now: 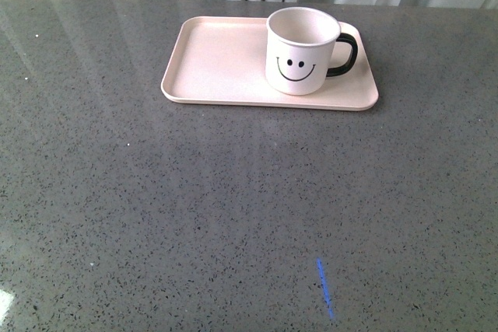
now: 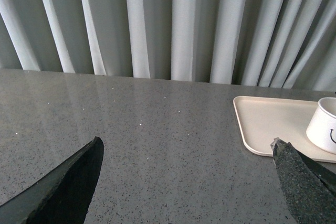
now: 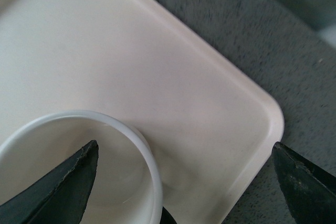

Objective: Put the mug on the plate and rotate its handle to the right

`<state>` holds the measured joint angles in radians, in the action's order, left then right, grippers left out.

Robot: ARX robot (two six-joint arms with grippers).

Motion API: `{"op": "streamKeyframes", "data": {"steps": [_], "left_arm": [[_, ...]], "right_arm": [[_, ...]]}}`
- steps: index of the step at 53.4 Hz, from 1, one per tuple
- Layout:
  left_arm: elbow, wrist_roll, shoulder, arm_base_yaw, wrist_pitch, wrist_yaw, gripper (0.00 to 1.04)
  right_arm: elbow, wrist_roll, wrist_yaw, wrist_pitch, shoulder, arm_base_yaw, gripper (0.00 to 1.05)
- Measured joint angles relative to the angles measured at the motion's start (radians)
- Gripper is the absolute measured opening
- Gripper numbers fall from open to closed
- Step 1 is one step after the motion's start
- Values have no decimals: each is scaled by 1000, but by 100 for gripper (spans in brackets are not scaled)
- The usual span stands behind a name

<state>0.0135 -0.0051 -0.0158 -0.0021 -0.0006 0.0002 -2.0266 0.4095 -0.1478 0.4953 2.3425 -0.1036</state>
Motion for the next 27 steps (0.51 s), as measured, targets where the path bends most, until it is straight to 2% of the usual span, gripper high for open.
{"op": "streamKeyframes", "data": {"steps": [15, 17, 18, 20, 22, 24, 27], "left_arm": [[0, 0, 0, 0, 0, 0, 96], [0, 0, 0, 0, 0, 0, 96], [0, 0, 0, 0, 0, 1, 96], [0, 0, 0, 0, 0, 0, 96], [0, 0, 0, 0, 0, 0, 96], [0, 0, 0, 0, 0, 0, 96], [0, 0, 0, 0, 0, 0, 96]], "right_arm": [[45, 2, 3, -32, -75, -1, 95], [146, -54, 79, -218, -100, -5, 89], [240, -120, 171, -383, -127, -7, 84], [388, -200, 223, -604, -175, -6, 77], [569, -271, 241, -873, -237, -1, 69], [698, -316, 239, -1071, -289, 3, 62], [835, -344, 236, -1238, -360, 10, 53]]}}
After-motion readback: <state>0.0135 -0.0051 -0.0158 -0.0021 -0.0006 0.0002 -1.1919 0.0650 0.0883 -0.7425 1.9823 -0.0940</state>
